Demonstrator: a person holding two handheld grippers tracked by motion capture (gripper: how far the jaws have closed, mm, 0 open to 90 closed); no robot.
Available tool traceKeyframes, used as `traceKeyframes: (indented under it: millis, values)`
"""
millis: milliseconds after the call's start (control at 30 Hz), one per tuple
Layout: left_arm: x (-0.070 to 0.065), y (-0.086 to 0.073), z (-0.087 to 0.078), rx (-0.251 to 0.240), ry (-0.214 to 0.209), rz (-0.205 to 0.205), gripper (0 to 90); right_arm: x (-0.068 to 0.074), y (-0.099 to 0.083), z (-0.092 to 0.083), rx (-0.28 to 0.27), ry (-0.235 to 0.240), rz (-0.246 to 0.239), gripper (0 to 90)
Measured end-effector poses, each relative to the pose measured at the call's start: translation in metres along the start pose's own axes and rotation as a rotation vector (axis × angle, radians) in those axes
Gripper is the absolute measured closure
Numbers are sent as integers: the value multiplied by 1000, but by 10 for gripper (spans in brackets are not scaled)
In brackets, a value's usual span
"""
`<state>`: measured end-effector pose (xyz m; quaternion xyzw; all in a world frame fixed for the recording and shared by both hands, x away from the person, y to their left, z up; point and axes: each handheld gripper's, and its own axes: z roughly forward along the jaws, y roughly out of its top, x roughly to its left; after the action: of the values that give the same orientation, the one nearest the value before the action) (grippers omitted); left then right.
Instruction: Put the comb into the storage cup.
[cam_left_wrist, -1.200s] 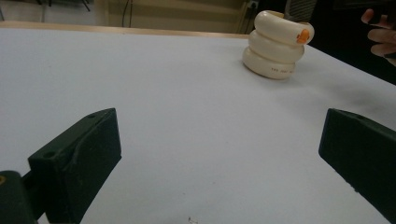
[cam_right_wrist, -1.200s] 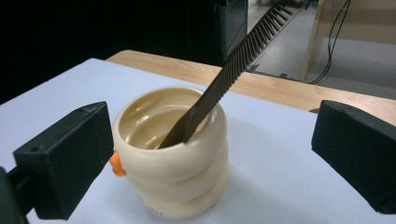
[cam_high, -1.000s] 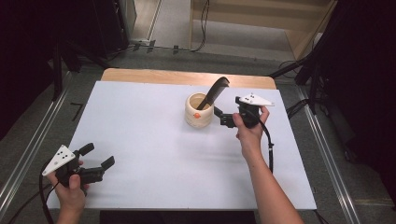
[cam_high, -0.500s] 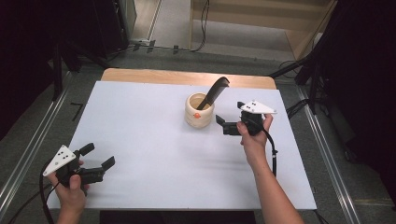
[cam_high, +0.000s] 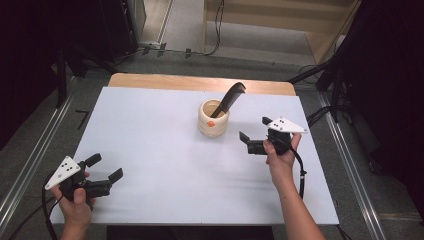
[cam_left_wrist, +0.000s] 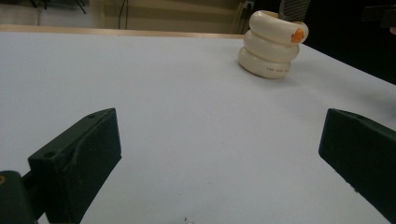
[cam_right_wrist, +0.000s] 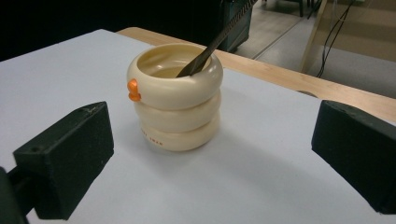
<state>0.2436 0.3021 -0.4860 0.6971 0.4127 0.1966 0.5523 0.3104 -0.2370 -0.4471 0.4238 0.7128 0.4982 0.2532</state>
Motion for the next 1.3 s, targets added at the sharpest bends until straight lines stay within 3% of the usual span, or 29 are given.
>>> traceKeyframes:
  millis: [600, 1300]
  values:
    - [0, 0, 1, -1, -2, 0, 0, -16, -28, -33, -9, -36, 34, 0]
    - [-1, -1, 2, 11, -1, 0, 0, -31, -51, -68, -13, -52, 25, 0]
